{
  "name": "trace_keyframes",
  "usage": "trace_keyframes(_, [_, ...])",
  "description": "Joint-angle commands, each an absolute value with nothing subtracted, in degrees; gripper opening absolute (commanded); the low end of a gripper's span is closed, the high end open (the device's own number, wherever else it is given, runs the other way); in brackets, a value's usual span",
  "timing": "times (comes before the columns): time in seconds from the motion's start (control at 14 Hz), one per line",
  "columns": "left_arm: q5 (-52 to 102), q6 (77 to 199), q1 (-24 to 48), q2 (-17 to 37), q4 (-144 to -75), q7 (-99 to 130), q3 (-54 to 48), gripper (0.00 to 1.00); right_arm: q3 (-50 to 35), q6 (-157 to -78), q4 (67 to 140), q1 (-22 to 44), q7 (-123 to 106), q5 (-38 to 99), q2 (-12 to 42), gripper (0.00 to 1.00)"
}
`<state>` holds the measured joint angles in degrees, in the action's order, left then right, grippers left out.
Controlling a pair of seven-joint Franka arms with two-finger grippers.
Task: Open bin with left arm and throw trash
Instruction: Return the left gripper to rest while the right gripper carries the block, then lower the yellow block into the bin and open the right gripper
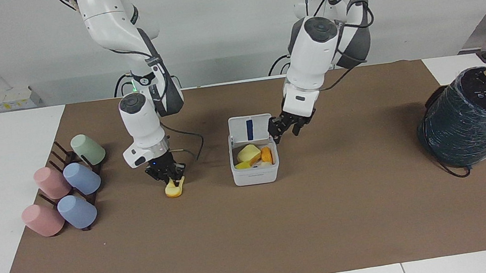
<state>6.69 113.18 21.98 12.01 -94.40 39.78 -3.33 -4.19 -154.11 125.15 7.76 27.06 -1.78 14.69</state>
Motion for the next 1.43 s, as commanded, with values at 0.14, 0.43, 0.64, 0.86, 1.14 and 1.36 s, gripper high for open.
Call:
trace_keyframes(0.14, [7.21,103.55,11.10,9.41,-92.28,20.79,-3.34,0.73,-5.01,-143.65,116.05,10.54,35.23,-2.29,13.10,0.00])
trace_keyframes(0.43, [6.07,101.00,3.71,8.53,-93.60,6.36,-2.90,0.73,-5.01,-134.83,104.96,15.98,44.71,-2.11,13.80,0.00])
trace_keyframes(0.64, [-0.07,98.01,2.11,7.82,-93.52,0.45,-2.90,0.74,-5.01,-136.22,103.36,20.20,52.10,-2.02,14.32,0.00])
trace_keyframes(0.86, [-1.05,97.12,2.02,5.11,-93.16,0.00,-2.90,0.88,-5.01,-138.08,103.36,23.37,57.65,1.39,14.41,0.00])
trace_keyframes(1.14, [-0.97,95.89,2.72,2.73,-93.16,0.00,-3.34,1.00,-5.01,-136.50,104.32,27.24,60.73,1.49,14.85,0.19])
trace_keyframes(1.36, [-0.97,95.97,2.99,2.11,-93.43,0.09,-3.69,1.00,-5.01,-133.51,104.24,27.95,61.44,1.32,14.50,1.00])
